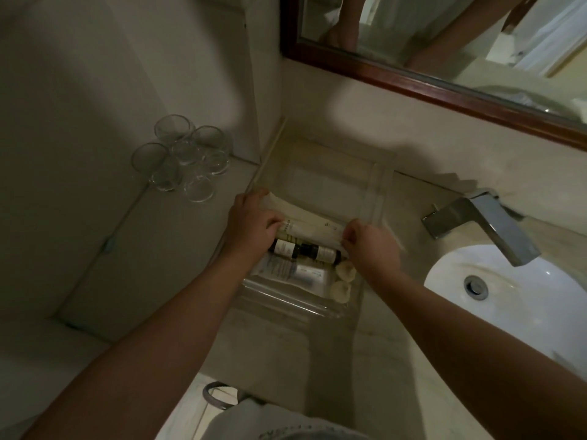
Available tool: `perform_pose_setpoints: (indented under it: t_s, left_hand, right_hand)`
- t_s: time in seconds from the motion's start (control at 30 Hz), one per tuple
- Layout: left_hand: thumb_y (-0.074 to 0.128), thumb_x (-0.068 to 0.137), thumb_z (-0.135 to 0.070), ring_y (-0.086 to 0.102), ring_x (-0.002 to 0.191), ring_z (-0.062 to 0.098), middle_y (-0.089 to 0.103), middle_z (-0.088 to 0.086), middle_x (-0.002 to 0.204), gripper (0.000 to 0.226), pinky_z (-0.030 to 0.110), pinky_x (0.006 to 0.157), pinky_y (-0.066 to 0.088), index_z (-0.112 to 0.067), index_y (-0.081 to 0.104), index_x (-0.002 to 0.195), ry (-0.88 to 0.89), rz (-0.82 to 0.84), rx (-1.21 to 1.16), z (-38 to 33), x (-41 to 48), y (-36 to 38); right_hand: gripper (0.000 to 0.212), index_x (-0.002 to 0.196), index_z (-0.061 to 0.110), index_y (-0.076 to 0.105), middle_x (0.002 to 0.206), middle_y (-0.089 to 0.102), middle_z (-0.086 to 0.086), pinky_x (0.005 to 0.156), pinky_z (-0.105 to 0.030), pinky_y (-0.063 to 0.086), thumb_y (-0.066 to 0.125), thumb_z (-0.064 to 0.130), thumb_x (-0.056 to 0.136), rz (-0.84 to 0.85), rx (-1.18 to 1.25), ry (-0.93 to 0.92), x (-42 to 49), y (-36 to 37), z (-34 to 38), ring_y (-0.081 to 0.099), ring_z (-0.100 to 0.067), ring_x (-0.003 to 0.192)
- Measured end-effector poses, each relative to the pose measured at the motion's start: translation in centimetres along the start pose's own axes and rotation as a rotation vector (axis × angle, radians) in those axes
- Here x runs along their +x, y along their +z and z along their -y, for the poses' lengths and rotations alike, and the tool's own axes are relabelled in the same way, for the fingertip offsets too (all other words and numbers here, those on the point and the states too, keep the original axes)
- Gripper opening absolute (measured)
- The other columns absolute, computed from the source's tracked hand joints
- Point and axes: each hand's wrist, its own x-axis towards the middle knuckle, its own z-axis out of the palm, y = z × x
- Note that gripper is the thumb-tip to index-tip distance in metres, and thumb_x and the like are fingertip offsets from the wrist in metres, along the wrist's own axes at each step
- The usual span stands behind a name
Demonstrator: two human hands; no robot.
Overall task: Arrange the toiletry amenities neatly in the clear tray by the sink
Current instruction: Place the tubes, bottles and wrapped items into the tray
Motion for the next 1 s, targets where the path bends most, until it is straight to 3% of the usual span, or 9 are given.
perform_pose_setpoints:
  t_s: [0.2, 0.3, 0.4, 0.53, 0.63, 0.8, 0.87, 0.93, 1.0]
  left_hand:
    - [0.075, 0.074, -0.023, 0.05, 0.104, 0.026, 0.058, 0.004, 0.112, 0.011, 0.033, 0.085, 0.041, -0.019, 0.072, 0.084, -0.02, 0.018, -0.016, 0.1, 0.2, -0.4]
    - [0.069, 0.078, -0.015, 0.054, 0.088, 0.015, 0.053, -0.003, 0.104, 0.016, 0.026, 0.075, 0.042, -0.018, 0.066, 0.093, -0.135, 0.041, -0.227, 0.1, 0.2, -1.1]
    - [0.065, 0.082, -0.013, 0.055, 0.082, 0.007, 0.058, -0.005, 0.107, 0.029, 0.019, 0.071, 0.042, -0.023, 0.063, 0.108, -0.25, 0.009, -0.39, 0.0, 0.2, -2.0]
    - [0.068, 0.082, -0.014, 0.063, 0.085, 0.007, 0.066, -0.005, 0.097, 0.025, 0.024, 0.073, 0.052, -0.024, 0.065, 0.105, -0.335, 0.007, -0.659, -0.7, -0.2, -3.4]
    - [0.066, 0.085, -0.013, 0.064, 0.082, 0.002, 0.068, -0.007, 0.093, 0.014, 0.017, 0.065, 0.051, -0.022, 0.067, 0.096, -0.341, 0.013, -0.69, -1.3, 0.0, -4.2]
    - [0.065, 0.087, -0.014, 0.066, 0.07, 0.005, 0.069, -0.006, 0.091, 0.015, 0.016, 0.055, 0.051, -0.02, 0.065, 0.1, -0.384, 0.097, -0.811, -2.3, 0.4, -5.0]
    - [0.065, 0.086, -0.012, 0.066, 0.066, 0.005, 0.069, -0.004, 0.088, 0.016, 0.02, 0.056, 0.053, -0.019, 0.064, 0.1, -0.393, 0.163, -0.81, -2.9, 0.2, -4.7]
    - [0.062, 0.088, -0.009, 0.06, 0.064, 0.011, 0.065, 0.001, 0.078, 0.011, 0.023, 0.055, 0.05, -0.015, 0.064, 0.096, -0.48, 0.186, -0.906, -4.0, 0.0, -3.9]
    - [0.058, 0.09, -0.007, 0.053, 0.063, 0.014, 0.061, 0.006, 0.075, 0.009, 0.023, 0.053, 0.046, -0.011, 0.063, 0.096, -0.575, 0.255, -1.063, -5.9, -0.3, -3.4]
  right_hand:
    - [0.015, 0.098, 0.024, 0.067, 0.096, 0.068, 0.0, 0.065, -0.031, 0.049, 0.055, 0.029, 0.092, 0.007, 0.022, -0.049, -0.4, 0.0, -0.1, 0.063, -0.022, 0.085]
    - [0.015, 0.094, 0.023, 0.067, 0.094, 0.065, 0.0, 0.062, -0.03, 0.045, 0.053, 0.027, 0.093, 0.003, 0.055, -0.075, -0.7, -0.4, -0.1, 0.061, -0.02, 0.08]
    - [0.013, 0.093, 0.024, 0.063, 0.092, 0.059, 0.003, 0.066, -0.032, 0.053, 0.051, 0.028, 0.095, -0.015, 0.117, -0.103, -1.1, -1.1, -0.2, 0.056, -0.012, 0.075]
    - [0.008, 0.095, 0.028, 0.059, 0.098, 0.052, 0.009, 0.073, -0.027, 0.044, 0.052, 0.032, 0.094, -0.078, 0.08, -0.205, -1.1, -2.3, -0.3, 0.048, -0.011, 0.087]
    - [0.005, 0.093, 0.028, 0.053, 0.095, 0.054, 0.008, 0.072, -0.027, 0.035, 0.049, 0.03, 0.094, -0.098, 0.093, -0.24, -1.5, -3.0, -0.4, 0.045, -0.012, 0.089]
    - [0.007, 0.096, 0.024, 0.053, 0.088, 0.062, 0.005, 0.059, -0.02, 0.045, 0.06, 0.024, 0.092, 0.013, 0.599, -0.057, -2.8, -4.7, -0.5, 0.06, -0.007, 0.075]
    - [0.017, 0.106, 0.019, 0.057, 0.102, 0.063, -0.001, 0.067, -0.026, 0.056, 0.064, 0.02, 0.09, -0.003, 0.848, 0.049, -3.4, -6.0, -0.8, 0.065, -0.012, 0.085]
    - [0.026, 0.115, 0.016, 0.057, 0.111, 0.061, -0.005, 0.078, -0.03, 0.058, 0.062, 0.012, 0.09, 0.003, 1.274, 0.146, -4.0, -8.0, -0.9, 0.066, -0.018, 0.094]
    - [0.029, 0.117, 0.013, 0.058, 0.108, 0.064, -0.006, 0.083, -0.029, 0.054, 0.059, 0.006, 0.088, 0.062, 1.613, 0.089, -4.3, -9.8, -0.8, 0.065, -0.018, 0.098]
